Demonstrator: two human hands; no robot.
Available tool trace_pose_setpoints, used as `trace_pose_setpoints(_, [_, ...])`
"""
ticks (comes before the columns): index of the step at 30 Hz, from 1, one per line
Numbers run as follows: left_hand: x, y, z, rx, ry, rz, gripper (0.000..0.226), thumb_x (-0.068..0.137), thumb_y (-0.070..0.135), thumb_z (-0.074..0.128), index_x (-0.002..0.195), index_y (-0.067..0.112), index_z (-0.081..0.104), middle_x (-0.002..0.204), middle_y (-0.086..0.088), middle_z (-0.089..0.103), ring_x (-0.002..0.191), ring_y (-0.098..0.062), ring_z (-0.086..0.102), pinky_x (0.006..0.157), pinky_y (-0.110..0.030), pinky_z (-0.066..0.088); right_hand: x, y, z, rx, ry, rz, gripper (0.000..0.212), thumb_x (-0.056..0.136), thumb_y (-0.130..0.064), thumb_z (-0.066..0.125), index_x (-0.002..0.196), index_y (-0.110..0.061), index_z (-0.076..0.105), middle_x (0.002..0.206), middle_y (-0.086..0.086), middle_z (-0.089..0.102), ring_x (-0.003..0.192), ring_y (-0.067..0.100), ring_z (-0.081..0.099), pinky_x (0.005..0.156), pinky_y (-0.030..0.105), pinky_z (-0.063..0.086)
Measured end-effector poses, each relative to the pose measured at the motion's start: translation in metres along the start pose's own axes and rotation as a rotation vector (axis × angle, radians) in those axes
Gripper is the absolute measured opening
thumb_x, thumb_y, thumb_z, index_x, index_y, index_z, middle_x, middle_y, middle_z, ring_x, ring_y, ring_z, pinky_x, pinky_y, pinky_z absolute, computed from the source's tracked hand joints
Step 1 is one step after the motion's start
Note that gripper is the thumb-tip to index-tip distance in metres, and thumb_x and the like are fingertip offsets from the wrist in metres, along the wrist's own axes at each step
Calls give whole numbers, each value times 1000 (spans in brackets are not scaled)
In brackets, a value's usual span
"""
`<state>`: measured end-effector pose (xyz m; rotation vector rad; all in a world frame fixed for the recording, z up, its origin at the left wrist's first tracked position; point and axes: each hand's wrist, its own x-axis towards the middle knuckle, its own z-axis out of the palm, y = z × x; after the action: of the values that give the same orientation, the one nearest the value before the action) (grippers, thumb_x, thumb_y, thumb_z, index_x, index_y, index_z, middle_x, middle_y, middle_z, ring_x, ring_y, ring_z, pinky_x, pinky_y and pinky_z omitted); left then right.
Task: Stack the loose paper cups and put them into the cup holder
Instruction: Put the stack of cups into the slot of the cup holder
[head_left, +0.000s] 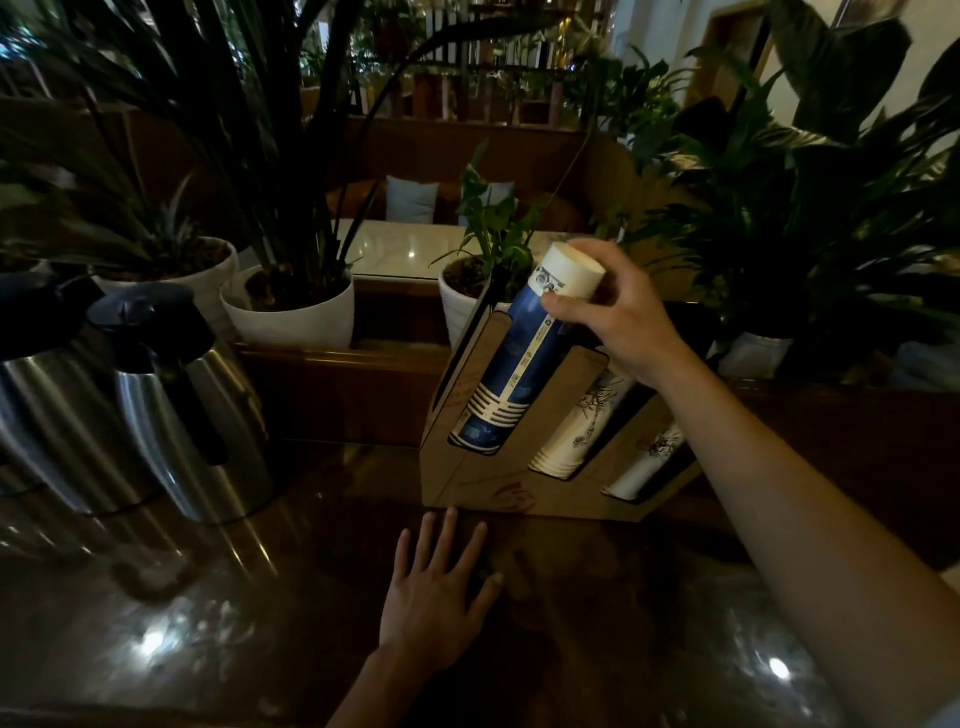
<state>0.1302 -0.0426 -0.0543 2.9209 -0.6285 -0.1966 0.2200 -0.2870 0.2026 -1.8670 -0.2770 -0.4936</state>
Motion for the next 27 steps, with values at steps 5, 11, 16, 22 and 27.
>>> trace_pose_setpoints(5, [0, 0, 0, 5, 18, 3, 68, 96, 77, 1, 153, 49, -22, 166, 3, -30, 152, -27, -31, 121, -47, -22, -2, 9, 8, -155, -108, 5, 63, 74, -38, 85, 130, -35, 56, 120, -26, 57, 109, -8, 56, 85, 13, 48])
trace_pose_setpoints(11, [2, -2, 2, 1, 15, 9, 70, 91, 80, -5, 152, 50, -22, 166, 3, -31, 152, -27, -32, 120, -47, -23, 0, 10, 11, -253, -184, 27, 63, 75, -36, 85, 130, -33, 53, 117, -19, 59, 102, -11, 57, 74, 4, 44])
trace_pose_setpoints(16, [2, -2, 2, 2, 16, 4, 73, 86, 81, -11, 152, 50, -23, 166, 3, -30, 152, -27, -32, 119, -46, -24, -4, 7, 9, -395, -226, 36, 64, 79, -46, 78, 132, -35, 46, 120, -9, 59, 107, 10, 58, 81, 28, 46])
trace_pose_setpoints(22, [0, 0, -1, 3, 7, 1, 69, 94, 78, -1, 154, 49, -21, 166, 3, -30, 152, -27, -32, 120, -47, -24, -3, 2, 9, -568, -181, -11, 77, 76, -48, 80, 141, -24, 46, 136, 1, 49, 125, 20, 48, 102, 37, 40])
trace_pose_setpoints(27, [-1, 2, -2, 1, 16, -9, 71, 95, 78, 0, 158, 48, -15, 167, 3, -28, 154, -27, -29, 121, -47, -22, 16, -10, 13, -474, -154, 79, 80, 79, -76, 57, 144, -31, 46, 146, -5, 45, 126, 11, 45, 97, 32, 38])
